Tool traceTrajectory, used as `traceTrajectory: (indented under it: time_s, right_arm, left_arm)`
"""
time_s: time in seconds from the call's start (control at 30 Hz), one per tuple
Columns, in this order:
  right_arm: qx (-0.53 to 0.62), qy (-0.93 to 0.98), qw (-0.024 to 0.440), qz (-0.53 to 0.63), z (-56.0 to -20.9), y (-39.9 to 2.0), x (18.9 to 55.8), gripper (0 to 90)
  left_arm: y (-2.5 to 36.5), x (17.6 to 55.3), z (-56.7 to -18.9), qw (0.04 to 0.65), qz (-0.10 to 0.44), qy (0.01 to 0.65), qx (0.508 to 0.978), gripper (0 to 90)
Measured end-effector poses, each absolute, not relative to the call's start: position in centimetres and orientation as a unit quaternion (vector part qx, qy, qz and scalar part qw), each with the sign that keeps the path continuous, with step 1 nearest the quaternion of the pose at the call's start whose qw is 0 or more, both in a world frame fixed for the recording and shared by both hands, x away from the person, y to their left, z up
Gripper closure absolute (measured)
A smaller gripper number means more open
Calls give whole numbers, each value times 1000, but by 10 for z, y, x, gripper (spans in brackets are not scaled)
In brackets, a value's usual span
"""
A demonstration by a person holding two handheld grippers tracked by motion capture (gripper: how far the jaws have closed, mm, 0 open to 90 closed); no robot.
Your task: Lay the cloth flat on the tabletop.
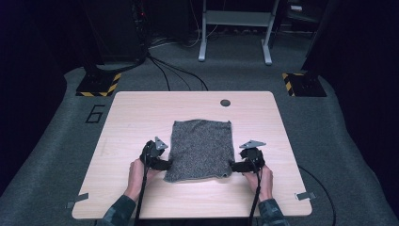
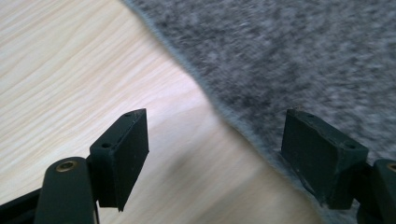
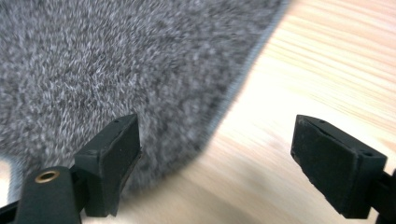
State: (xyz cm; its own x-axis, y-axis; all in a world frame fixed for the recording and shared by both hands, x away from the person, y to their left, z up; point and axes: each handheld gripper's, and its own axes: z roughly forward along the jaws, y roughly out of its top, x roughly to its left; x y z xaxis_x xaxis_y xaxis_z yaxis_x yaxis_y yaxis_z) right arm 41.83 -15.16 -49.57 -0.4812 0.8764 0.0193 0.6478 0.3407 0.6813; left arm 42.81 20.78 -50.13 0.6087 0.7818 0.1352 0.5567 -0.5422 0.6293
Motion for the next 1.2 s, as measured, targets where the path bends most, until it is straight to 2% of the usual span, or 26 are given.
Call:
traceTrajectory:
  time_s: [0.37,0.43,0.5,0.7,0.9,1.0,1.1,1.17,1.2]
  right_arm:
    - [466,823,171,278,-512,-121,431,163]
    - [461,825,164,283,-511,-115,434,205]
    - [461,823,164,288,-510,-117,433,208]
    - [456,805,172,339,-490,-140,395,197]
    - [436,809,160,360,-492,-133,359,194]
    - [430,818,166,345,-500,-126,356,237]
    - [441,814,175,334,-508,-124,360,314]
    - [451,808,189,329,-512,-121,362,406]
    - [451,808,189,329,-512,-121,362,406]
  left_arm:
    - [196,430,-510,267,205,379,862,232]
    - [197,430,-509,264,204,381,863,232]
    - [198,430,-510,266,204,383,861,231]
    - [200,429,-510,270,207,387,857,232]
    - [201,429,-511,272,206,389,856,233]
    - [202,429,-510,271,202,389,857,233]
    - [202,429,-511,276,205,391,854,233]
    - [202,429,-511,276,204,391,854,232]
    - [202,429,-511,276,204,391,854,232]
